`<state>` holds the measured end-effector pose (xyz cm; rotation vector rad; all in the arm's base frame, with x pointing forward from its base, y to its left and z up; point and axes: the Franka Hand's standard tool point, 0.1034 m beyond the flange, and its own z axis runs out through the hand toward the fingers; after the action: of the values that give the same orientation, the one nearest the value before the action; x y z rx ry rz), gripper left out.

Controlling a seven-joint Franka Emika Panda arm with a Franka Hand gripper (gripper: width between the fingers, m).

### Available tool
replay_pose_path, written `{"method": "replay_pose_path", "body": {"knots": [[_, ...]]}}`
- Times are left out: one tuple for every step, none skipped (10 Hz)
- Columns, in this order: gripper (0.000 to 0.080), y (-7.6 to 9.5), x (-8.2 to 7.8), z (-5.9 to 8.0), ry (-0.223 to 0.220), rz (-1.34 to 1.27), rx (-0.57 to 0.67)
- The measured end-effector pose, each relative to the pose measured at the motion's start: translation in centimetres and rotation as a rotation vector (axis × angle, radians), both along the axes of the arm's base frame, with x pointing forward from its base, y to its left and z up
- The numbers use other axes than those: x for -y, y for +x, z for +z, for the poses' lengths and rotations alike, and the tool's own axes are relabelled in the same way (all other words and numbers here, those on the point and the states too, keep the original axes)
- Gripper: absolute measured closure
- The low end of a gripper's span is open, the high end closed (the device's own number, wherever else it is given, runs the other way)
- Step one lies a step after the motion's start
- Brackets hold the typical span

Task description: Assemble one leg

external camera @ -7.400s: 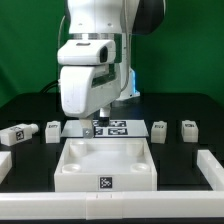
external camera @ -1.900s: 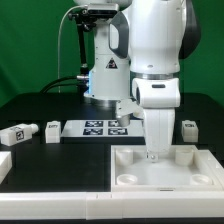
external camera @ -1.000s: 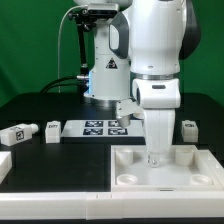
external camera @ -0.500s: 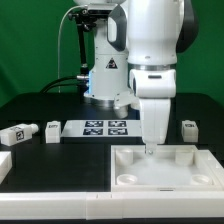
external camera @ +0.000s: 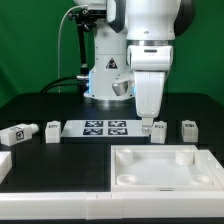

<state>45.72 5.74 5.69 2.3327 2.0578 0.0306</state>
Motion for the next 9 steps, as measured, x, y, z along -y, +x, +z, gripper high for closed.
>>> {"method": "replay_pose_path", "body": {"knots": [[0.0151, 0.00, 0.00, 0.00, 0.001, -0.033, 0.000], [0.0151, 0.00, 0.00, -0.01, 0.002, -0.053, 0.000], [0.0151, -0.01, -0.01, -0.02, 0.005, -0.107, 0.001], [0.0151, -0.01, -0.06, -0.02, 0.013, -0.239, 0.000], [0.0151, -0.01, -0.12, -0.02, 0.019, -0.355, 0.000], [0.0151, -0.01, -0.17, -0.02, 0.026, -0.460, -0.001], [0.0151, -0.01, -0.20, -0.02, 0.031, -0.550, -0.001], [0.0151, -0.02, -0.26, -0.02, 0.039, -0.662, -0.004], [0.0151, -0.14, -0.50, -0.05, 0.049, -0.800, -0.009]]}}
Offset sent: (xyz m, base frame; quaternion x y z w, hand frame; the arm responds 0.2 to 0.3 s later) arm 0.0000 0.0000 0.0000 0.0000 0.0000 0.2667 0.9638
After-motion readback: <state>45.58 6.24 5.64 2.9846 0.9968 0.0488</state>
